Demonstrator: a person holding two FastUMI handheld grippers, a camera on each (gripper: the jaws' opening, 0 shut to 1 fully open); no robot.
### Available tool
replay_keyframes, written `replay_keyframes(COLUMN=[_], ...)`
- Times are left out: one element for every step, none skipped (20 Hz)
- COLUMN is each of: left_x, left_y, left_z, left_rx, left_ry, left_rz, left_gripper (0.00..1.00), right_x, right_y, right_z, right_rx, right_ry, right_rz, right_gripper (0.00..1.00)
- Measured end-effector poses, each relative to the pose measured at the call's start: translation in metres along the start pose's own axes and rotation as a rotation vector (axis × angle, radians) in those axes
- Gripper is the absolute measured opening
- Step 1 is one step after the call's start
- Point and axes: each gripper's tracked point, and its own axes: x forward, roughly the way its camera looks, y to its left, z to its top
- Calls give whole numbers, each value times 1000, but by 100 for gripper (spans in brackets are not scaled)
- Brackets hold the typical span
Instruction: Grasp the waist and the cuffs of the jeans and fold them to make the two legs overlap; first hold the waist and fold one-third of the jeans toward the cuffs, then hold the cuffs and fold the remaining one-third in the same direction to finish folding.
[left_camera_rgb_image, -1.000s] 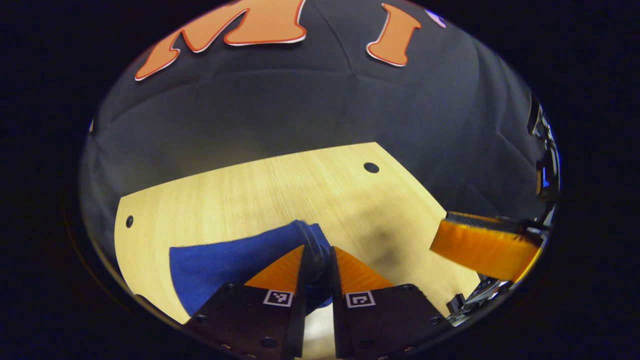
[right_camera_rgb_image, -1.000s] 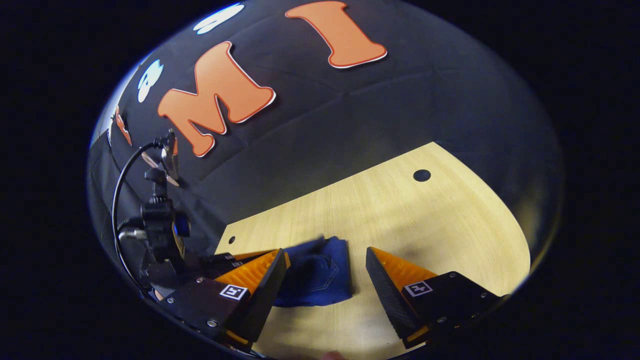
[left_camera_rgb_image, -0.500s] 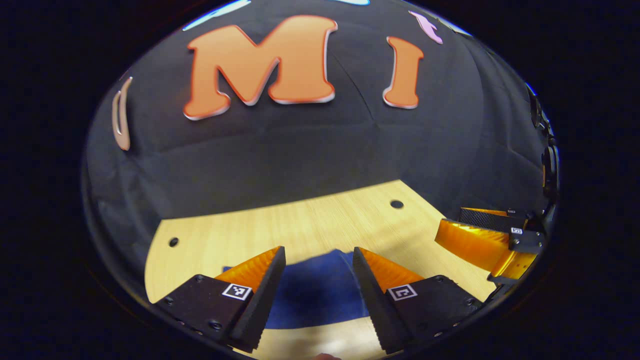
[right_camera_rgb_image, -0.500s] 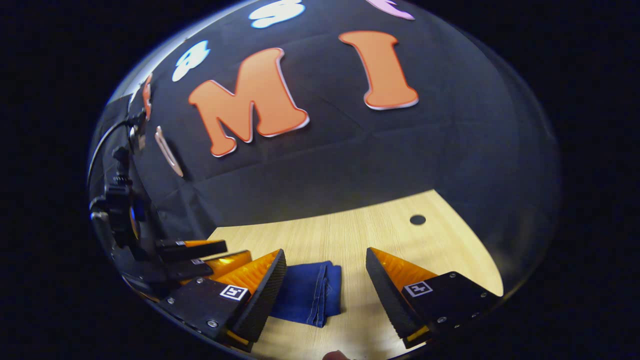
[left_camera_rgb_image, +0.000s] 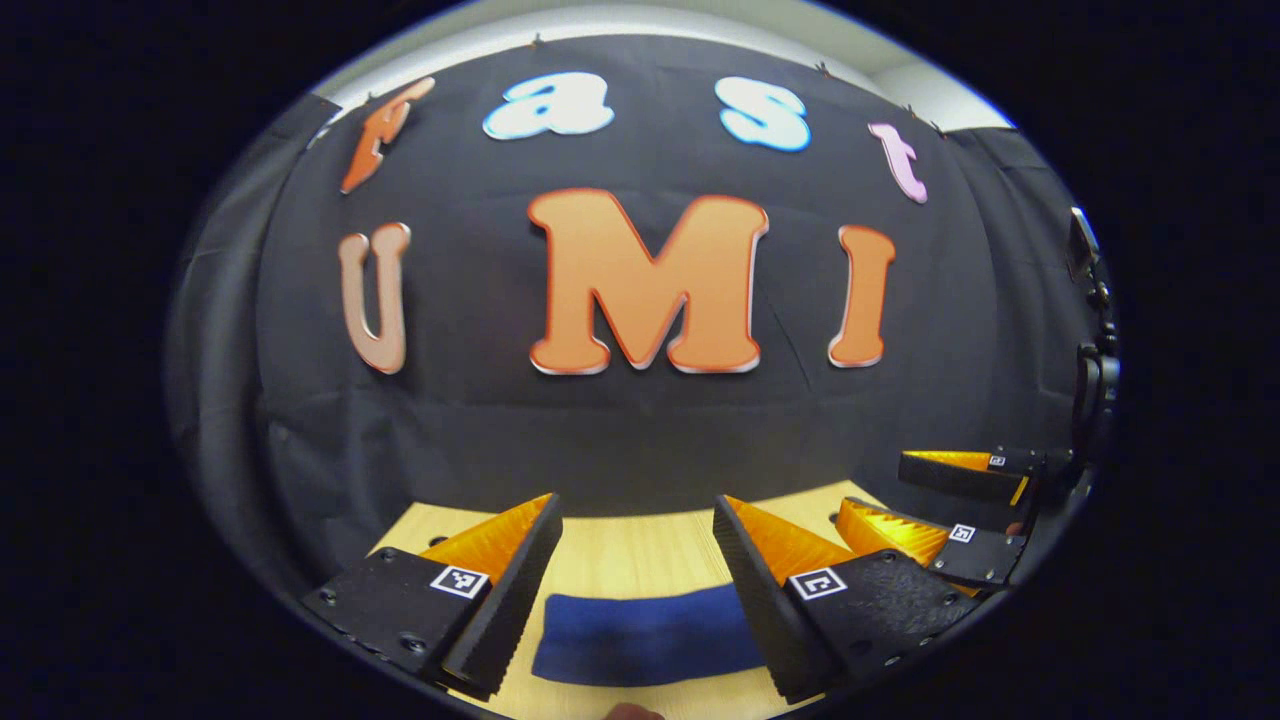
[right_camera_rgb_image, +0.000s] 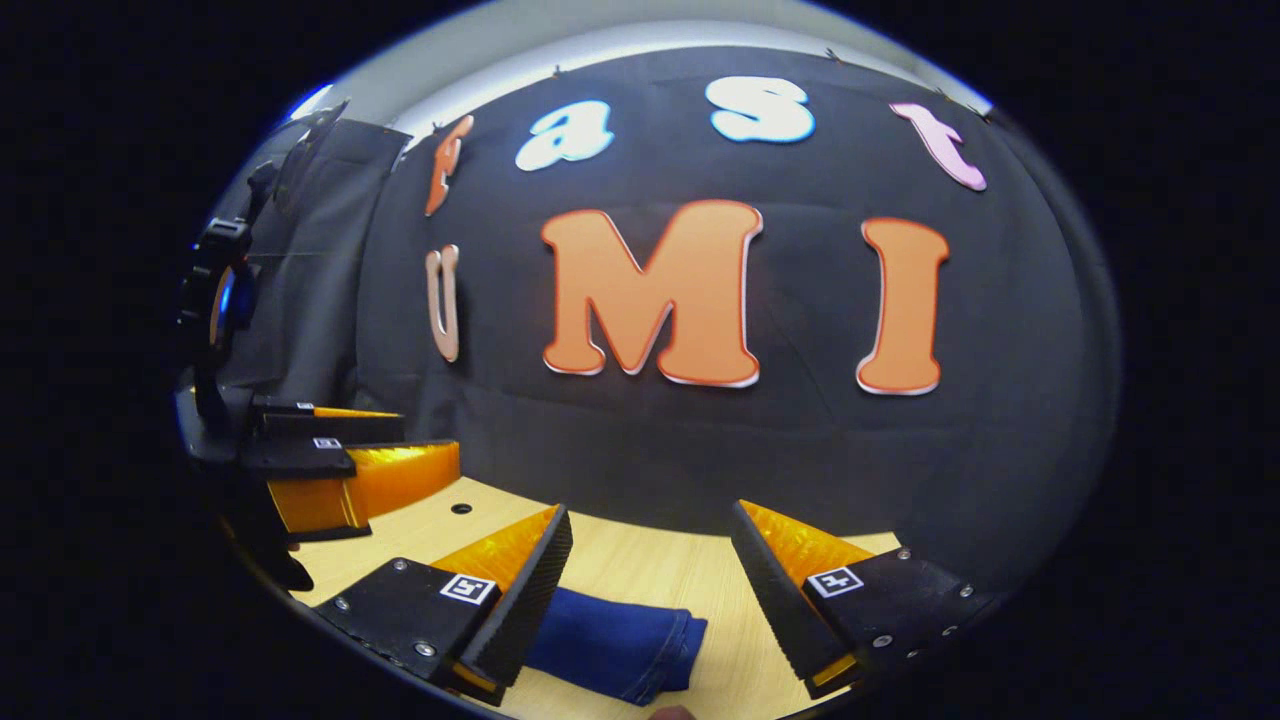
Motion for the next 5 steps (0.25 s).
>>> replay_keyframes(left_x=[-10, -22, -31, -40, -45], left_y=[11, 21, 26, 29, 31], left_z=[7, 14, 18, 20, 24], left_rx=[-2, 1, 4, 12, 27], left_ry=[-36, -67, -89, -112, -145], left_rz=[24, 43, 61, 70, 78], left_gripper=[93, 93, 93, 93, 92], right_x=[-1, -4, -5, -7, -6], right_y=[5, 13, 21, 28, 31], right_z=[6, 12, 17, 20, 19], right_rx=[-8, -12, -13, -16, -24], right_ry=[-22, -42, -59, -72, -79], right_rz=[6, 16, 26, 40, 48], right_gripper=[98, 97, 97, 97, 97])
